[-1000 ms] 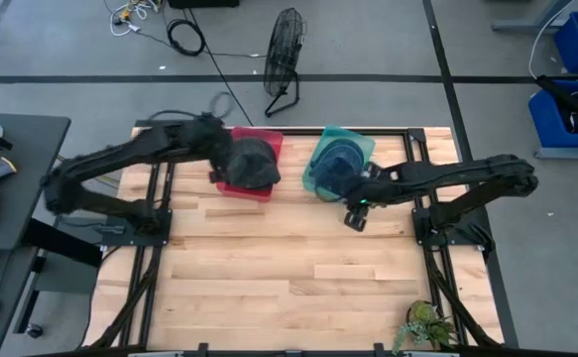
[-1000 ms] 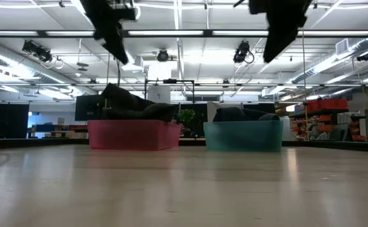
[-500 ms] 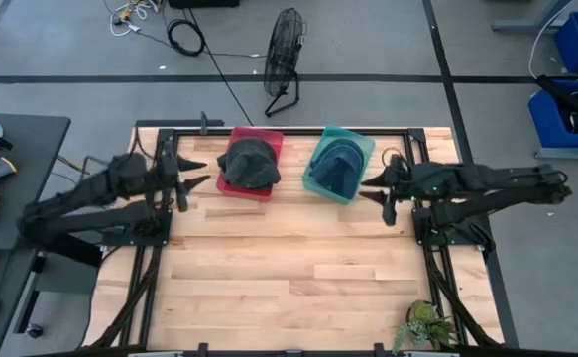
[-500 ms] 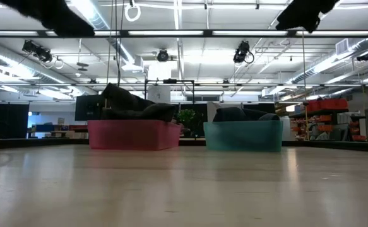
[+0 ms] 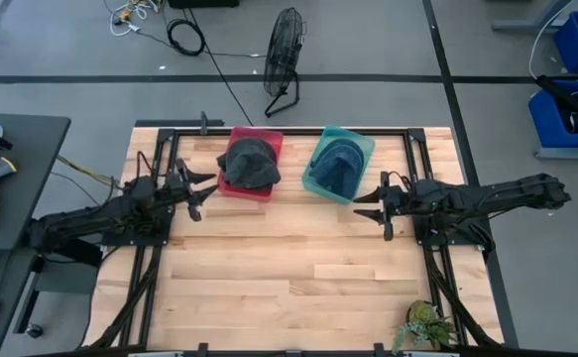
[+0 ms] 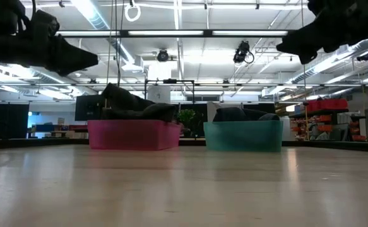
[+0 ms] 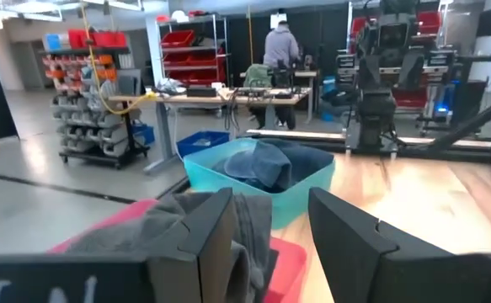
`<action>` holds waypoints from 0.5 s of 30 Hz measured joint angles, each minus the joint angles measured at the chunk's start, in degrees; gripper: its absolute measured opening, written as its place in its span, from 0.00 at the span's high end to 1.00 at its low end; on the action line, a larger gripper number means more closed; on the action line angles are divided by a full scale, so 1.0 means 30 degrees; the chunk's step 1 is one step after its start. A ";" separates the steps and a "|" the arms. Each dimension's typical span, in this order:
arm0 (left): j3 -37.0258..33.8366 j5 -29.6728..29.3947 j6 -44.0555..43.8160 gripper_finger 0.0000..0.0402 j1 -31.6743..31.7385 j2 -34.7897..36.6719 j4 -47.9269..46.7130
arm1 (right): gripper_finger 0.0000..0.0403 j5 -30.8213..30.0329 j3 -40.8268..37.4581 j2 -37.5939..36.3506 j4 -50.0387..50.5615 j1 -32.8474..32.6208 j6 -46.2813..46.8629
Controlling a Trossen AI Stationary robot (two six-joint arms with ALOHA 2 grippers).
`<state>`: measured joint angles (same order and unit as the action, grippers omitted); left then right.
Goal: Pick & Place hat
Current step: Return to Home Position
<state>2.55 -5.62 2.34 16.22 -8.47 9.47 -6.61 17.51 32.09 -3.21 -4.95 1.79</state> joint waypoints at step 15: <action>-0.0678 0.0602 -0.0205 0.60 0.1862 -0.0045 0.1596 | 0.66 -0.0044 -0.0123 -0.5710 0.3362 0.0080 -0.0927</action>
<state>0.51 -3.81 1.73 21.80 -8.60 14.26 -6.74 17.14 14.96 6.87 -4.71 -0.99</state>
